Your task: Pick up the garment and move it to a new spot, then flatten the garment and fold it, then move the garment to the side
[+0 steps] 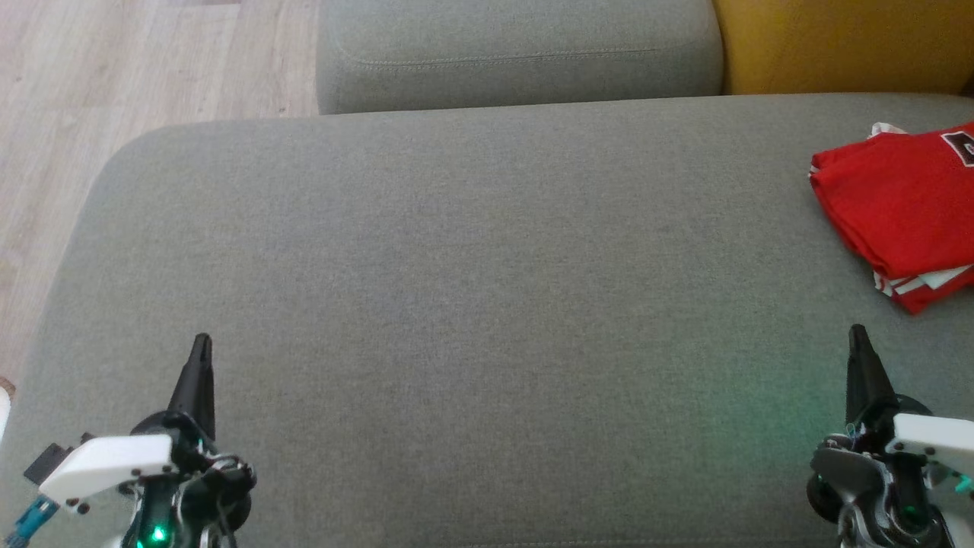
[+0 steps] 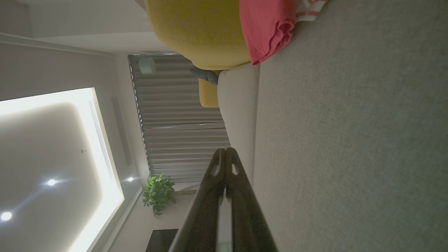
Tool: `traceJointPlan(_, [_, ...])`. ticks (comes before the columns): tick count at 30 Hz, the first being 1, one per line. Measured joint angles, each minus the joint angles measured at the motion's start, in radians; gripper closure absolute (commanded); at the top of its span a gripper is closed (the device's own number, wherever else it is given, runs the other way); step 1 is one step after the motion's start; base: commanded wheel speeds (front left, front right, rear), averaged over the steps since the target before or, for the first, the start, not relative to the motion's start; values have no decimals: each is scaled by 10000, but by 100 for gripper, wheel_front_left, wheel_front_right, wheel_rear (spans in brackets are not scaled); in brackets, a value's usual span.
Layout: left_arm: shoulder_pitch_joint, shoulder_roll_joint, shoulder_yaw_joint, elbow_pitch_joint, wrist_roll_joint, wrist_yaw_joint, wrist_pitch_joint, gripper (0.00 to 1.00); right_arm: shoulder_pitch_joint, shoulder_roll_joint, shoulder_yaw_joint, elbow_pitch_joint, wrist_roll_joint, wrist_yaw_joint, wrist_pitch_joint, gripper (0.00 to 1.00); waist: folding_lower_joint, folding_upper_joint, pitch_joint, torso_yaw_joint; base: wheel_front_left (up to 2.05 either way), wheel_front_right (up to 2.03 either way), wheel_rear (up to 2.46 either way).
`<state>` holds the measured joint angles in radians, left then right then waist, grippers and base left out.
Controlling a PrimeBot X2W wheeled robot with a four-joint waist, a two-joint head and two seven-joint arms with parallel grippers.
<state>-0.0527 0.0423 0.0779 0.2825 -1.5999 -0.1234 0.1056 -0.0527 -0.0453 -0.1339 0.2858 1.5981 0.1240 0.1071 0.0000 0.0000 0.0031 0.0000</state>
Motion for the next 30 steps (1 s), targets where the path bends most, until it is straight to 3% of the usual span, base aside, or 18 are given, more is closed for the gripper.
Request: traceJointPlan(30, [-1, -2, 4, -10, -48, 0, 0, 100, 0, 2, -2, -23, 35, 0, 2, 100, 0, 0, 0, 0, 0, 0, 0])
